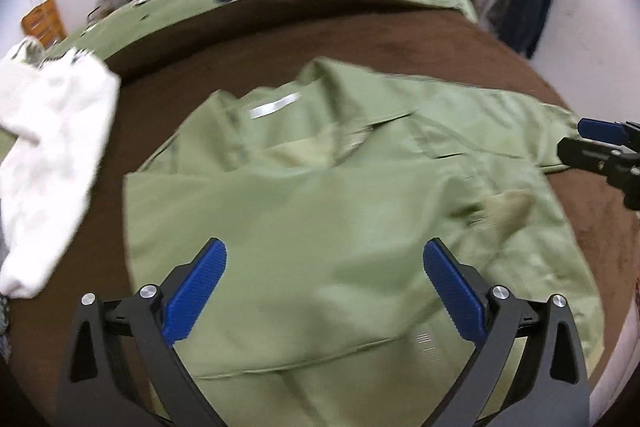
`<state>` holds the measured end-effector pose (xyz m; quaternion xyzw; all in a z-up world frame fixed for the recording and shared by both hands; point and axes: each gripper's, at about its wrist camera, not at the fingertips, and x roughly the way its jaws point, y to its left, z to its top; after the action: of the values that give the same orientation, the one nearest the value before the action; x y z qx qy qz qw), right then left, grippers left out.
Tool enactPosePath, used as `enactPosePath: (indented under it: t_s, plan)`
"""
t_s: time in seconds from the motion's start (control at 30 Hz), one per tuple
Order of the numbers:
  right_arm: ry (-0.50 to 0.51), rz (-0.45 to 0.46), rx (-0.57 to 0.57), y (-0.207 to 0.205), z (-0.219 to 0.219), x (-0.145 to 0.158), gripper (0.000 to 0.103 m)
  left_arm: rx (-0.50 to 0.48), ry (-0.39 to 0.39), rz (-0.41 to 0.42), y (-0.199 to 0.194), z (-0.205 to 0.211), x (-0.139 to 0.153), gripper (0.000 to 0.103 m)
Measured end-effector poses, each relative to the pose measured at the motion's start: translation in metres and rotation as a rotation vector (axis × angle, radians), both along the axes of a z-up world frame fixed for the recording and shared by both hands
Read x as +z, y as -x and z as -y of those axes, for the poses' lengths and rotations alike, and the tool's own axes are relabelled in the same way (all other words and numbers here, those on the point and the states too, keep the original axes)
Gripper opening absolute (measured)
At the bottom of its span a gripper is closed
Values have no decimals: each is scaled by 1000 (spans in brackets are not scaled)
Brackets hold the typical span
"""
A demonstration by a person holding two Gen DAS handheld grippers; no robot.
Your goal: Fold large clothes
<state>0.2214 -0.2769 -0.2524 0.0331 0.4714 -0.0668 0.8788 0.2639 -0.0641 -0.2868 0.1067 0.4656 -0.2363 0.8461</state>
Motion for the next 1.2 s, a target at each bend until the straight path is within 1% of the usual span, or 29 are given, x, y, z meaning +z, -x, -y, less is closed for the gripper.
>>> enactPosePath:
  t_s: [0.03,0.13,0.17,0.23,0.27,0.3,0.33,0.43,0.47,0.5,0.57,0.63,0.67,0.73,0.83,0.9,1.1,1.2]
  plan:
    - [-12,-5,8,-7,-6,-5,66,10,-9,-13,-8,-8,-4,97]
    - [-41,-16,16,-24,-22,-27,54,31,-9,-30,-27,-26,-16,97]
    - [-43,-25,13,-29,-26,-36,52,35,2,-36,-33,-31,-21,97]
    - [-55,-51,-13,-34,-30,-57,51,55,30,-56,-48,-41,-38,97]
    - [-65,-64,-30,-34,-29,-67,51,60,32,-68,-55,-43,-47,97]
    - [-63,-85,-53,-30,-28,-80,51,64,33,-78,-59,-45,-55,97]
    - [-53,-100,-63,-26,-27,-87,51,68,33,-90,-62,-47,-64,97]
    - [-12,-151,-96,3,-18,-112,49,76,31,-149,-71,-54,-95,97]
    - [-16,-160,-102,11,-14,-117,50,72,40,-165,-72,-56,-102,96]
    - [-39,-162,-108,21,-10,-122,51,54,49,-162,-70,-56,-107,96]
    - [-39,-152,-109,33,-9,-126,52,14,42,-140,-64,-51,-110,97]
    - [-31,-142,-113,38,-11,-131,52,-11,7,-115,-59,-45,-114,97]
    - [-41,-135,-128,38,-9,-135,53,-13,8,-109,-58,-45,-115,97]
    - [-51,-125,-150,33,-6,-141,56,0,37,-109,-59,-48,-117,97]
    - [5,-110,-136,29,-12,-145,60,11,41,-92,-58,-48,-118,97]
    - [-5,-102,-139,28,-11,-147,60,16,44,-86,-58,-48,-119,97]
    - [-5,-139,-133,28,-10,-145,60,42,24,-104,-60,-46,-117,97]
    - [4,-162,-130,23,-11,-140,60,53,-2,-133,-64,-43,-114,97]
